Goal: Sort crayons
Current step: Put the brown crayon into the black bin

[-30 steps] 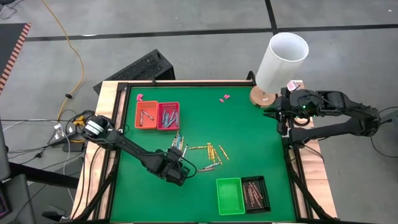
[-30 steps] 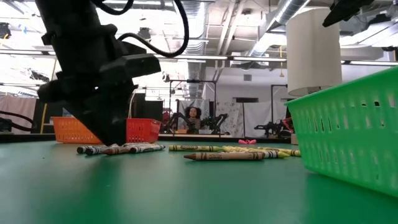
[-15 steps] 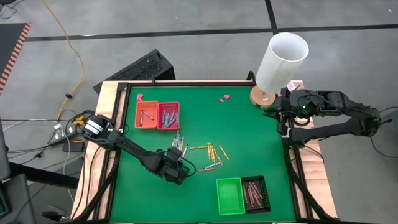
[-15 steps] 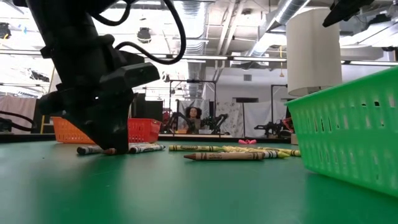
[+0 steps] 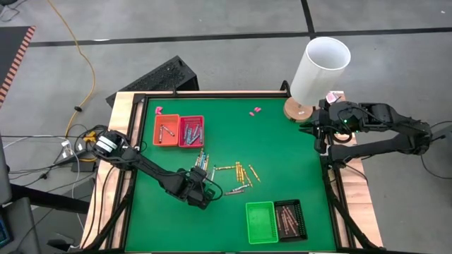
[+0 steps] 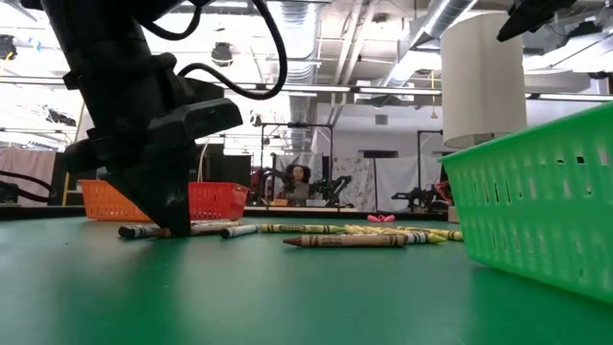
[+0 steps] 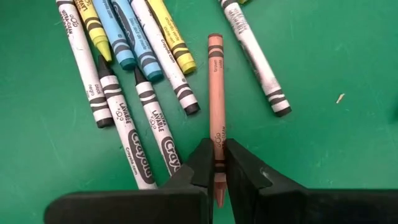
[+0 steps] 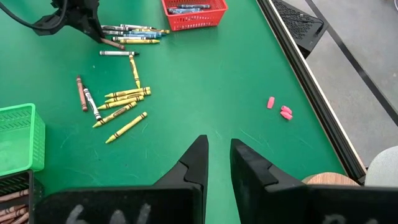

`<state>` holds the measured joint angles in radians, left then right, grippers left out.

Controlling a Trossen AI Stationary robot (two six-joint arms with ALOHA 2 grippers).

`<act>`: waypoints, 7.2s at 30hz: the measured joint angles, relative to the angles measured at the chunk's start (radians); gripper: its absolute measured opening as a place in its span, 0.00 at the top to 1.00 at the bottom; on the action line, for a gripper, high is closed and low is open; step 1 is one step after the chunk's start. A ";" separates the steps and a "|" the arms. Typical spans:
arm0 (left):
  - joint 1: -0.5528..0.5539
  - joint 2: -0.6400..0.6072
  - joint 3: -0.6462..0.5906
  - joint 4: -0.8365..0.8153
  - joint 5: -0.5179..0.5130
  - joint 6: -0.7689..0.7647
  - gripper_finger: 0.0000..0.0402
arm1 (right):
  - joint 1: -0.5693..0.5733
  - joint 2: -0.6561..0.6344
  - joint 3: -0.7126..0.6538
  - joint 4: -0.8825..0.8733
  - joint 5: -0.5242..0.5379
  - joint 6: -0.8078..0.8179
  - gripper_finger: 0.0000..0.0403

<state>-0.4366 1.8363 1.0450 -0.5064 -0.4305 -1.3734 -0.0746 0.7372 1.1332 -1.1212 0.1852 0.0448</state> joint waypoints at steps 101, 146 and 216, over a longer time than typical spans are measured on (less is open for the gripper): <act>0.067 0.675 1.077 0.633 0.028 1.714 0.78 | 0.000 0.000 0.000 0.002 0.000 0.016 0.83; -0.032 0.239 0.467 0.108 -0.015 0.755 0.78 | 0.000 0.000 0.000 -0.008 0.000 0.007 0.83; 0.053 0.141 0.063 0.476 0.139 1.077 0.92 | 0.000 0.000 0.000 -0.031 0.001 0.007 0.83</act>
<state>-0.3832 1.9773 1.1076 -0.0306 -0.2914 -0.2962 -0.0746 0.7372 1.1336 -1.1522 0.1860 0.0521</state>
